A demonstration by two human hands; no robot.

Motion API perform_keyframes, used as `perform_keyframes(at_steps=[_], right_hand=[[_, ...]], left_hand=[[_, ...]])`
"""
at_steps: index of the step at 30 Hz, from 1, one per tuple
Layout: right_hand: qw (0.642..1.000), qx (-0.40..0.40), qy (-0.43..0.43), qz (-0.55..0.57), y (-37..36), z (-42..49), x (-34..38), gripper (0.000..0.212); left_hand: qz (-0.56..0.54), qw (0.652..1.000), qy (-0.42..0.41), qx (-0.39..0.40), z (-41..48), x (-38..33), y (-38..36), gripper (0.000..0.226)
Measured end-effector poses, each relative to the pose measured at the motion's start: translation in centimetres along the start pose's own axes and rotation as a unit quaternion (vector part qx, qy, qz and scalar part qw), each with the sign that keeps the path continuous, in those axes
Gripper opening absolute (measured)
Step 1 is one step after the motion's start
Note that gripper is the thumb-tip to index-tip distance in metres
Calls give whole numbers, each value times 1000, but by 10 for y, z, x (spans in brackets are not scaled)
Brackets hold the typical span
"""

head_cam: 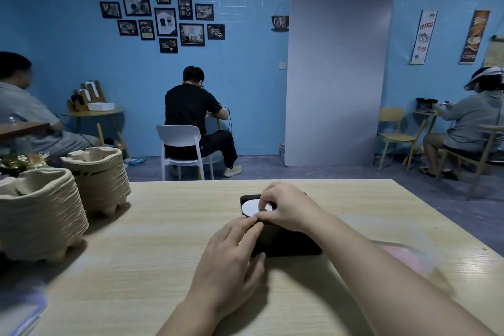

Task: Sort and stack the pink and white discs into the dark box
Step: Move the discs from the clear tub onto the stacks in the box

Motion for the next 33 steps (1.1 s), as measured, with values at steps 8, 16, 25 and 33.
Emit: perform_keyframes(at_steps=[8,16,25,33], right_hand=[[999,8,33,6,13,-11,5,29],[999,-20,27,33,75,-59,-31,17],[999,15,-18,28,101,-112,-110,4],[976,203,-76,-25,70,-128,-148,32]], left_hand=[[14,1000,-11,-13,1,-1,4,50],[24,996,-84,-20,26,-48,2,33],[-70,989,-129,36,51,-135,-38,46],[-91,984,-142,57,46,-145,-56,58]])
Point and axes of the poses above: each hand's wrist, its own z-axis towards the middle knuckle, its own y-axis out of the back of the hand, x = y × z, the point moved 9 cm from there along z, towards the middle knuckle, and after that the axes turned 10 degrees about z, right-handed, at the moved point
